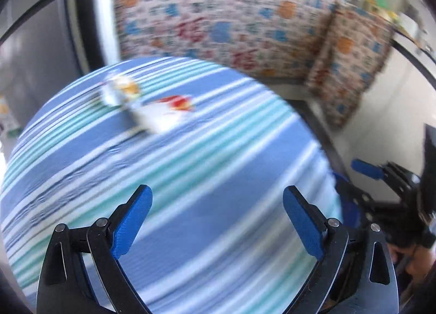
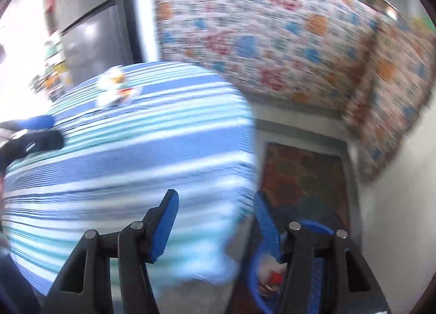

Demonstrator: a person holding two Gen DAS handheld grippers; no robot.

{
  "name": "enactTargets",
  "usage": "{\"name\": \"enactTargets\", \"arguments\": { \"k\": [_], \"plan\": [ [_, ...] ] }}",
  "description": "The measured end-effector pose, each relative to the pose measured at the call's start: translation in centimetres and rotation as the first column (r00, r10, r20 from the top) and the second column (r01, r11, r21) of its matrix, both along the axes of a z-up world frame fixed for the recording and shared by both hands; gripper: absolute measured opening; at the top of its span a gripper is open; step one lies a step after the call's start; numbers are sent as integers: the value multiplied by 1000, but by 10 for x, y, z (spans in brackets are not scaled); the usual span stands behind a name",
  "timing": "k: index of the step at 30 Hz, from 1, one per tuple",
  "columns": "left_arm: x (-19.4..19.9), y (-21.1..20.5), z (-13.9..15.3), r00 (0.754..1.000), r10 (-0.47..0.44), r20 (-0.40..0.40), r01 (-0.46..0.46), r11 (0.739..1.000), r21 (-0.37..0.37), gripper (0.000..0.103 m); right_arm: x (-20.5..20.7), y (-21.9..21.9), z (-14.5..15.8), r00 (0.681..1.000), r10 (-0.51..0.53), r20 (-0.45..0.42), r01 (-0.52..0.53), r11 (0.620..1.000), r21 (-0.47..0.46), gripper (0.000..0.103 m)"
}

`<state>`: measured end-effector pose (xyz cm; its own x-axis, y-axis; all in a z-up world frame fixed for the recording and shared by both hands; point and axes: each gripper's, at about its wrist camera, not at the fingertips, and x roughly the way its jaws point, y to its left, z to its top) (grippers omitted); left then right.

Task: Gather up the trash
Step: 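Move both open tools back over the table, then grasp the white-yellow oat snack bag with the left tool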

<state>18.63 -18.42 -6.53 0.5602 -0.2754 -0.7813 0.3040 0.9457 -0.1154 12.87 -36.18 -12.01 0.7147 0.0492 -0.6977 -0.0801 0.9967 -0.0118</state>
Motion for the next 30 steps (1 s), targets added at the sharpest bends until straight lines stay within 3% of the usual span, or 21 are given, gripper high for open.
{"name": "enactTargets", "arguments": {
  "k": [5, 9, 13, 18, 22, 23, 25, 26, 27, 30],
  "plan": [
    [47, 63, -28, 988, 153, 0, -152, 985, 78, 97, 23, 85, -19, 989, 146, -24, -147, 989, -21, 58],
    [83, 90, -42, 980, 199, 20, -199, 978, 67, 97, 29, 131, -41, 974, 219, -66, -224, 971, -87, 60],
    [123, 91, -45, 978, 207, 34, -208, 978, 35, 97, 28, 137, -40, 970, 241, -43, -244, 964, -104, 62],
    [178, 79, -40, 978, 206, 17, -205, 978, -42, 98, 31, 129, -41, 972, 230, -45, -231, 973, -27, 64],
    [218, 62, -50, 980, 199, -8, -199, 980, -8, 99, 33, 130, -42, 971, 237, -40, -238, 971, -31, 64],
    [226, 61, -54, 979, 203, -13, -203, 979, 3, 97, 34, 129, -42, 970, 240, -41, -241, 970, -24, 64],
    [231, 61, -60, 981, 196, -6, -196, 981, 7, 75, 37, 129, -42, 969, 245, -41, -247, 969, -23, 64],
    [229, 64, -61, 985, 175, -6, -175, 984, -21, 56, 37, 130, -43, 969, 243, -37, -244, 969, -25, 64],
    [224, 67, -61, 986, 167, -5, -167, 985, -46, 53, 37, 130, -43, 969, 243, -37, -244, 969, -25, 64],
    [203, 74, -56, 985, 172, 25, -171, 985, -16, 50, 38, 131, -45, 969, 245, -39, -246, 969, -22, 65]
  ]
}}
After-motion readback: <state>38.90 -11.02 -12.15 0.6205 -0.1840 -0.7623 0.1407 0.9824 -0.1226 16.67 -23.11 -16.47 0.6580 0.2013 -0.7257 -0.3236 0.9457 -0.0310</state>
